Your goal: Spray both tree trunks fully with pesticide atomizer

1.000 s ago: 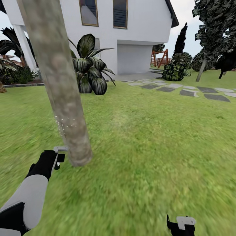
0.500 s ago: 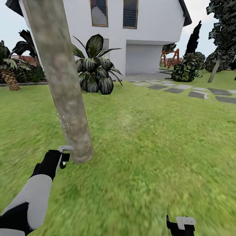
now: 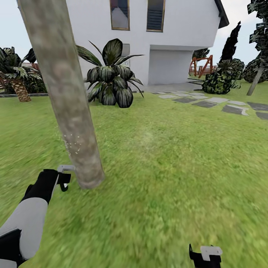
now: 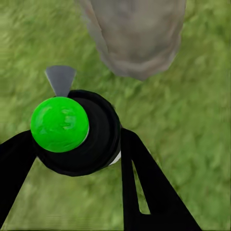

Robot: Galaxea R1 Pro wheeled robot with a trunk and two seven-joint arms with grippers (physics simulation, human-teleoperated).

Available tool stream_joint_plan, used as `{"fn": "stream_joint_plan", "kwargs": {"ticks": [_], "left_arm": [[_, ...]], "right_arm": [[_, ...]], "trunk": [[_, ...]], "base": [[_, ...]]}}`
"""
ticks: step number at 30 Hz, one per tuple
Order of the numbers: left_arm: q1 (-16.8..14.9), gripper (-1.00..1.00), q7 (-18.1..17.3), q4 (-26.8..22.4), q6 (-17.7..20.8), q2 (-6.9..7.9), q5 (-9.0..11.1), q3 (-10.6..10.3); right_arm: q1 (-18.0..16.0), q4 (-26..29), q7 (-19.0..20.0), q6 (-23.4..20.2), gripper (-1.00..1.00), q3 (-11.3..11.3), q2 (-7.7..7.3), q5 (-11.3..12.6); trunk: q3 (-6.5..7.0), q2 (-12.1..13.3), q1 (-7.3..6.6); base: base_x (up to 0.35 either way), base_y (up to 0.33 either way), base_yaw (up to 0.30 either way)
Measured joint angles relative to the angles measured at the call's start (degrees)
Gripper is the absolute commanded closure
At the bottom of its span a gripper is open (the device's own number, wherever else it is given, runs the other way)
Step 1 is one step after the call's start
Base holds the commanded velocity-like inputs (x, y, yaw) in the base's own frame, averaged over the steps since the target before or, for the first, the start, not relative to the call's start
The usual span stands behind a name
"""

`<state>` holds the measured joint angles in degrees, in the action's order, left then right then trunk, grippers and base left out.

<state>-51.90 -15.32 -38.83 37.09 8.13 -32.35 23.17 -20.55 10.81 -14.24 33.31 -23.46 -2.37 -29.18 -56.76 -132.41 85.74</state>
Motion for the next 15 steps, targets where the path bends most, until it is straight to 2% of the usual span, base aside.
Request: {"fn": "stream_joint_plan", "kwargs": {"ticks": [1,4,6,7,8,10,13,15], "left_arm": [[0.1,1.0,0.0,0.2,0.0,0.63,0.4,0.0],[0.2,1.0,0.1,0.4,0.0,0.3,1.0,0.0],[0.2,1.0,0.1,0.5,0.1,-2.17,1.6,0.1],[0.1,1.0,0.1,0.5,0.0,-2.89,1.3,0.1],[0.1,1.0,0.1,0.5,0.0,-3.56,1.3,0.1],[-0.1,1.0,0.1,0.0,0.0,-3.97,0.9,0.1],[-0.2,1.0,0.2,-0.4,0.0,-3.09,0.6,0.2],[-0.1,1.0,0.2,-0.7,-0.1,-0.95,0.3,0.2]], "right_arm": [[0.0,0.0,0.0,0.0,-1.0,0.0,0.0,0.0],[0.0,0.0,0.0,0.0,-1.0,0.0,0.0,0.0],[0.0,0.0,0.0,0.0,-1.0,0.0,0.0,0.0],[0.0,0.0,0.0,0.0,-1.0,0.0,0.0,0.0],[0.0,0.0,0.0,0.0,-1.0,0.0,0.0,0.0],[0.0,0.0,0.0,0.0,-1.0,0.0,0.0,0.0],[0.0,0.0,0.0,0.0,-1.0,0.0,0.0,0.0],[0.0,0.0,0.0,0.0,-1.0,0.0,-0.12,0.0]], "trunk": [[0.0,0.0,0.0],[0.0,0.0,0.0],[0.0,0.0,0.0],[0.0,0.0,0.0],[0.0,0.0,0.0],[0.0,0.0,0.0],[0.0,0.0,0.0],[0.0,0.0,0.0]], "base": [[0.089,-0.226,0.007],[0.033,-0.254,0.134],[0.004,-0.269,0.259],[0.002,-0.27,0.27],[0.001,-0.271,0.274],[0.028,-0.271,0.228],[0.128,-0.256,0.06],[0.19,-0.229,0.009]]}}
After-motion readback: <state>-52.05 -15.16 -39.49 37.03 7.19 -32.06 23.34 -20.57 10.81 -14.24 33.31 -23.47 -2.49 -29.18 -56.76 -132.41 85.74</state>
